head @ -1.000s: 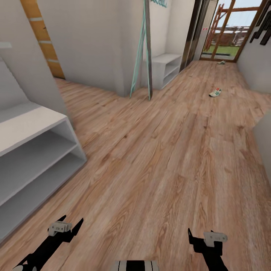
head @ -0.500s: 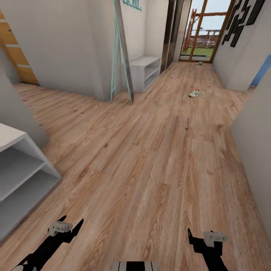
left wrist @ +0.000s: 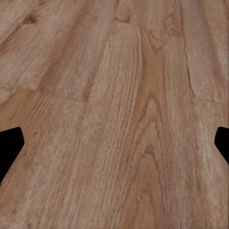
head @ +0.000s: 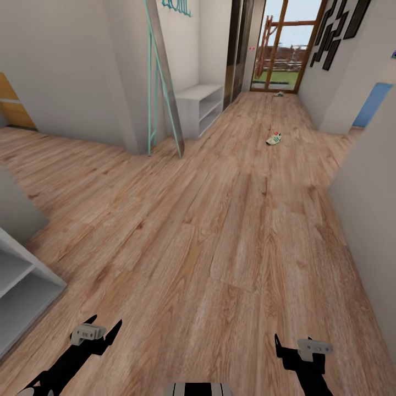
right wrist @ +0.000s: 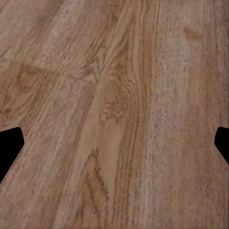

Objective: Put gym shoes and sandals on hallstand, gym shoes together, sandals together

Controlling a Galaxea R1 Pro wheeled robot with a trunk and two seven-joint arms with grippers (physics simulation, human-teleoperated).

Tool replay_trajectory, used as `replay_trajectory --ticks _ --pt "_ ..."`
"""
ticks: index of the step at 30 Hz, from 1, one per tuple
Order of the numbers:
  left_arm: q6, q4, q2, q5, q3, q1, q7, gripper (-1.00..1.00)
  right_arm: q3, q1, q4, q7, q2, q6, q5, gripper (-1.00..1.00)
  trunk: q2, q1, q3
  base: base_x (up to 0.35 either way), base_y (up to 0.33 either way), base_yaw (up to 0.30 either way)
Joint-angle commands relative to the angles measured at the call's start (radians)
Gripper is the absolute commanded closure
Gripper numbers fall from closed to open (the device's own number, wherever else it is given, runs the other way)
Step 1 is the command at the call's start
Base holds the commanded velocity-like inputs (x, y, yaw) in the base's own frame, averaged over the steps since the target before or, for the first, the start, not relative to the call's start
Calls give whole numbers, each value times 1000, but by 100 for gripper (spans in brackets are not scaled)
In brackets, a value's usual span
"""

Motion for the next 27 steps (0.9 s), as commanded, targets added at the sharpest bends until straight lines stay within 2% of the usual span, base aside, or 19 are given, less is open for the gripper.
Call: replay_trajectory --ticks 1,27 --pt "0 0 0 0 0 0 0 -100 0 0 0 0 0 0 0 -100 0 0 0 321 -10 -20" --pt "0 0 0 -1 0 0 0 -100 3 1 0 0 0 0 0 -100 0 0 1 323 -3 -5"
